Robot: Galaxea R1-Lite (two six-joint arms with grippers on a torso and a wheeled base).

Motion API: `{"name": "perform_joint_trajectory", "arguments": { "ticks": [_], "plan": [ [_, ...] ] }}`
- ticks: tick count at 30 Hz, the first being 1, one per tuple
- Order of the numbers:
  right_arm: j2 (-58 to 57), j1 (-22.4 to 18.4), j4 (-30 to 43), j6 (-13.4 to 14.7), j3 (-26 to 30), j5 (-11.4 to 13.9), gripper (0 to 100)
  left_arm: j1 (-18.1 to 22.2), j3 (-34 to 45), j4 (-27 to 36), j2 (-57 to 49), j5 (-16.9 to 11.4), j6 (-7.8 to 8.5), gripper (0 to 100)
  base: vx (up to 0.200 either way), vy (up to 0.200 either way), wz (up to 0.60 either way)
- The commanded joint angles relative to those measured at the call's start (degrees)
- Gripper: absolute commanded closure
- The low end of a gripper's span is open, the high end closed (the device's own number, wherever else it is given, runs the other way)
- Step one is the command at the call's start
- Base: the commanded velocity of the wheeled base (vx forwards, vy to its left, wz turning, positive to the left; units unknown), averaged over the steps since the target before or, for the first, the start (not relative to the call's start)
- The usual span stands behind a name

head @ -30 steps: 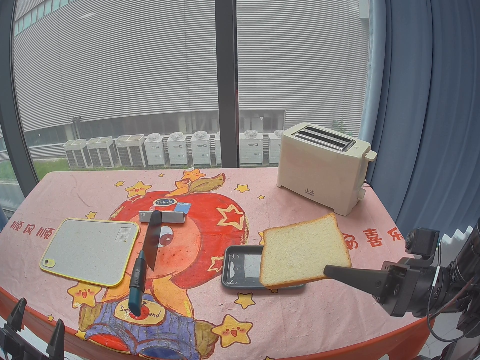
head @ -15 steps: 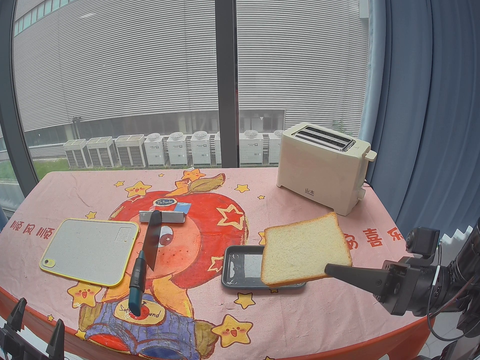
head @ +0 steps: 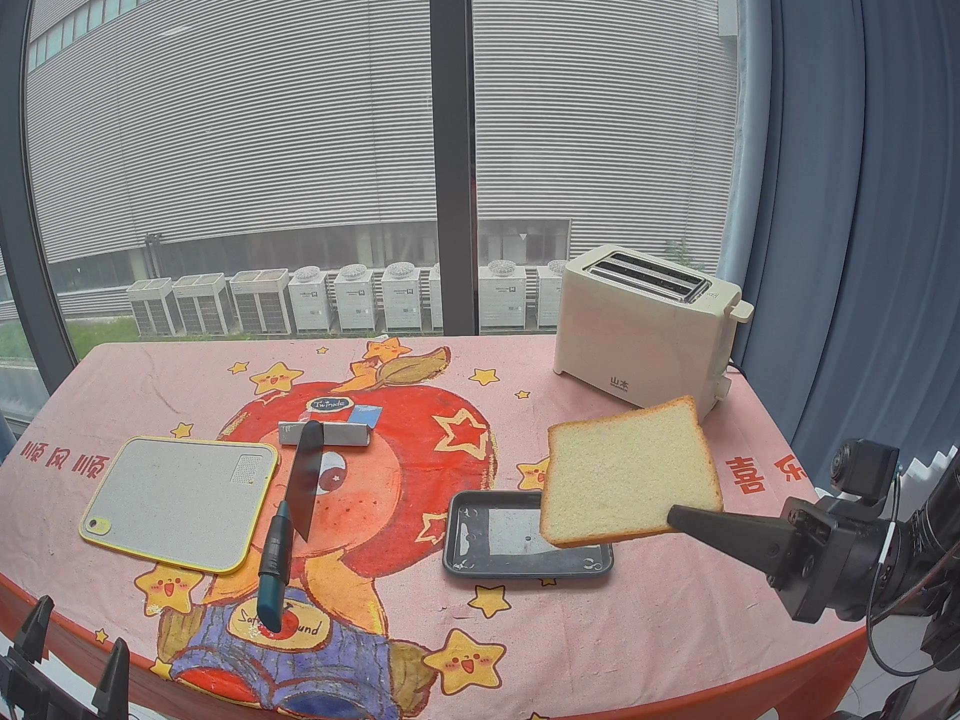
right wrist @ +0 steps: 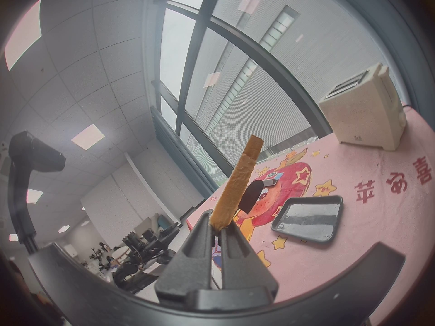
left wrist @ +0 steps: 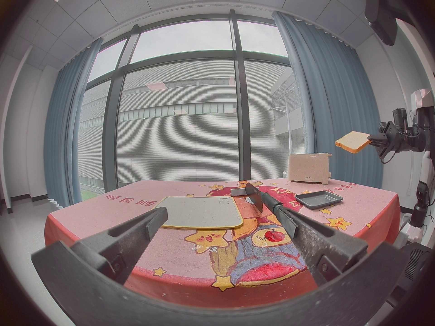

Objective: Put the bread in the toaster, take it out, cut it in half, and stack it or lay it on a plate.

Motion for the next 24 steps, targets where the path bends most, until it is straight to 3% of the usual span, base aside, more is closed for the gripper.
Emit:
{"name": "perform_joint_trajectory", "arguments": {
  "ticks": [1,5,10,16,24],
  "plan": [
    [-0.08,-1.03,-0.07,-1.84,0.33,0.03,100,0.02,1.01,-0.01,-0.93,0.01,-0.01,0,0.0,0.0,0.0],
    [-0.25,-1.12,0.02,-3.86,0.94,0.03,100,0.02,1.01,-0.01,-0.93,0.01,0.08,0,0.0,0.0,0.0],
    [0.19,-1.21,-0.07,-13.0,3.67,-0.06,100,0.02,1.01,-0.01,-0.93,0.01,0.08,0,0.0,0.0,0.0],
    [0.45,-1.47,-0.07,-18.45,4.72,-0.15,100,0.02,1.01,-0.01,-0.93,0.01,-0.01,0,0.0,0.0,0.0],
    [2.21,-2.96,-0.07,-24.34,4.81,-2.26,100,0.02,1.01,-0.01,-0.93,0.01,-0.01,0,0.0,0.0,0.0]
  ]
}}
